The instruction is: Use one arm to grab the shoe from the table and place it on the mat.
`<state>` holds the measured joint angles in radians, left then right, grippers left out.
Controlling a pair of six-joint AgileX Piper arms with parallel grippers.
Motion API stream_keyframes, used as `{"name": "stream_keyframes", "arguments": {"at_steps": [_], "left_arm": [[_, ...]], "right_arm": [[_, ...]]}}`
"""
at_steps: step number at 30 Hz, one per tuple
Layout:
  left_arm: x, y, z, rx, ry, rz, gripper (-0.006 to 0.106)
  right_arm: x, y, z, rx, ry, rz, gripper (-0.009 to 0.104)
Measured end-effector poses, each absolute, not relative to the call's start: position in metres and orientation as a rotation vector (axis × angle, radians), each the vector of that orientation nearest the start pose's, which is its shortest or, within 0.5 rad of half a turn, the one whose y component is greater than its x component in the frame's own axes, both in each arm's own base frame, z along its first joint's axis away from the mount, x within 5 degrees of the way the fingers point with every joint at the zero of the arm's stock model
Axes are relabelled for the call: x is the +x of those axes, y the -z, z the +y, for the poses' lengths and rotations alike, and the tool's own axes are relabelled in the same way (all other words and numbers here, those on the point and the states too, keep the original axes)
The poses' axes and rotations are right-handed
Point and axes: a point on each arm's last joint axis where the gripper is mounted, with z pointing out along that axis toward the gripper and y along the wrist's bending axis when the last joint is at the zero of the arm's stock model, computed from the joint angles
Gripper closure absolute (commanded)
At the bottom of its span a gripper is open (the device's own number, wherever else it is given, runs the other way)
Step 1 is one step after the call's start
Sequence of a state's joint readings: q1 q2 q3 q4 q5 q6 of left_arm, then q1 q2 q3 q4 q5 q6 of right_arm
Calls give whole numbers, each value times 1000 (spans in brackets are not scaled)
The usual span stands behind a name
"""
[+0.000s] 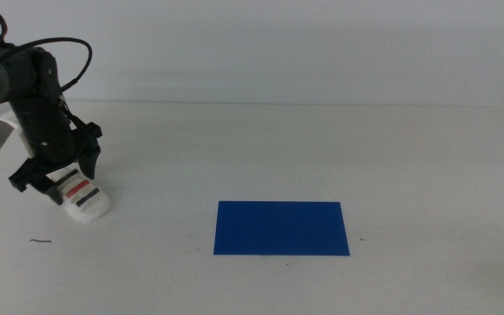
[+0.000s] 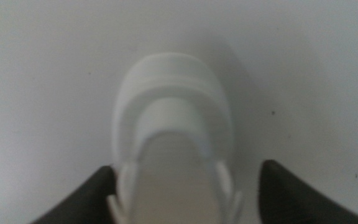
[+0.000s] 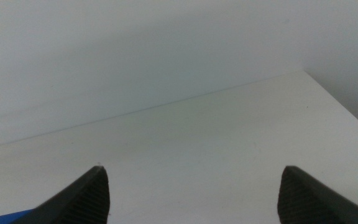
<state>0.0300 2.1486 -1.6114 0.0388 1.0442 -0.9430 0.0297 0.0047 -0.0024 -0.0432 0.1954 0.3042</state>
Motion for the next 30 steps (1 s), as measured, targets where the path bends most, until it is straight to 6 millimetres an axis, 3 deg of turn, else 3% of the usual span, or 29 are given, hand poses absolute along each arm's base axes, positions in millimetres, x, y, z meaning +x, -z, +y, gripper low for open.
{"name": "stream_keyframes", "arguments": {"at_steps": [5,6,9,12,14,20,23,26,30], "left_arm": [[423,-163,14,-1471,-34,2730,98],[421,-166,12,-1483,-61,2725,102],[415,-186,-14,-1475,-115,2685,102],[404,-215,-65,-1467,-34,2635,102],[392,-223,-109,-1481,36,2646,102],[354,-207,-234,-1486,175,2703,102],[341,-191,-278,-1476,171,2729,102],[336,-183,-303,-1461,154,2750,102],[336,-182,-311,-1444,141,2750,102]], "right_arm": [[56,-196,1,201,-212,1673,16],[56,-196,1,201,-212,1673,16],[56,-196,1,201,-212,1673,16],[56,-196,1,201,-212,1673,16],[56,-196,1,201,-212,1673,16],[56,-196,1,201,-212,1673,16],[56,-196,1,201,-212,1673,16],[56,-196,1,201,-212,1673,16],[56,-196,1,201,-212,1673,16]]}}
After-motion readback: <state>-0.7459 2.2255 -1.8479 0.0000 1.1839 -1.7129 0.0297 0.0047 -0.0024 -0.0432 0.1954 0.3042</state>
